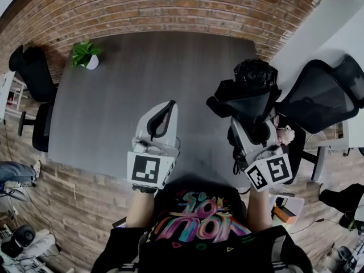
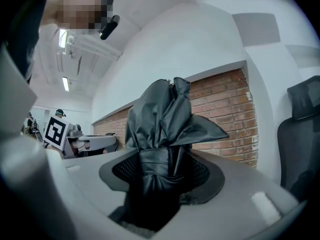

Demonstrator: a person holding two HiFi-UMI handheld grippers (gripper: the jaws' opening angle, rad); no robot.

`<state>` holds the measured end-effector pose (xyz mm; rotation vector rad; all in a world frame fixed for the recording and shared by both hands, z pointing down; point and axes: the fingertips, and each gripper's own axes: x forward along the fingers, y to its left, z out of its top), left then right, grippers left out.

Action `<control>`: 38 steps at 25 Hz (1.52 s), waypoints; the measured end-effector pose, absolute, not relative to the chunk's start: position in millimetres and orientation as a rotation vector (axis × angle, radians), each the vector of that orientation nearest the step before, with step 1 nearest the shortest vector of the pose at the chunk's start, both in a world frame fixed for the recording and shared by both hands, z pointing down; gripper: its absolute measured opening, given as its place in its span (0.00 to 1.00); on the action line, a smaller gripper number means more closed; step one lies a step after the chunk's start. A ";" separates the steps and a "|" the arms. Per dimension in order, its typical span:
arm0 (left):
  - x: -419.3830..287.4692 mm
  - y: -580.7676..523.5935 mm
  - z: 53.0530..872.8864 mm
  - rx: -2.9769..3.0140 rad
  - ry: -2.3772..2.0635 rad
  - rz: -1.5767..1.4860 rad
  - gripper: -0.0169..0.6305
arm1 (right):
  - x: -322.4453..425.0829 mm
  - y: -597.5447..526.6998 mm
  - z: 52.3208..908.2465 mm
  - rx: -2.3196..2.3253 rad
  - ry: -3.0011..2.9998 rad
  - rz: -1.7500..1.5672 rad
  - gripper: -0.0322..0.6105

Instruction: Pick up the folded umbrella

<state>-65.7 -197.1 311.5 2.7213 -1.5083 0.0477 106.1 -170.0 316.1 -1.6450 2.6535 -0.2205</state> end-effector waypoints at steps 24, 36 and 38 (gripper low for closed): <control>-70.8 -199.8 317.1 2.711 -1.502 0.052 0.03 | 105.3 -171.0 313.6 -1.642 2.633 -0.220 0.41; -71.6 -197.9 315.8 2.706 -1.520 0.051 0.03 | 104.6 -170.9 314.0 -1.626 2.640 -0.227 0.41; -71.7 -198.2 315.8 2.708 -1.522 0.052 0.03 | 105.3 -171.2 314.6 -1.630 2.640 -0.227 0.41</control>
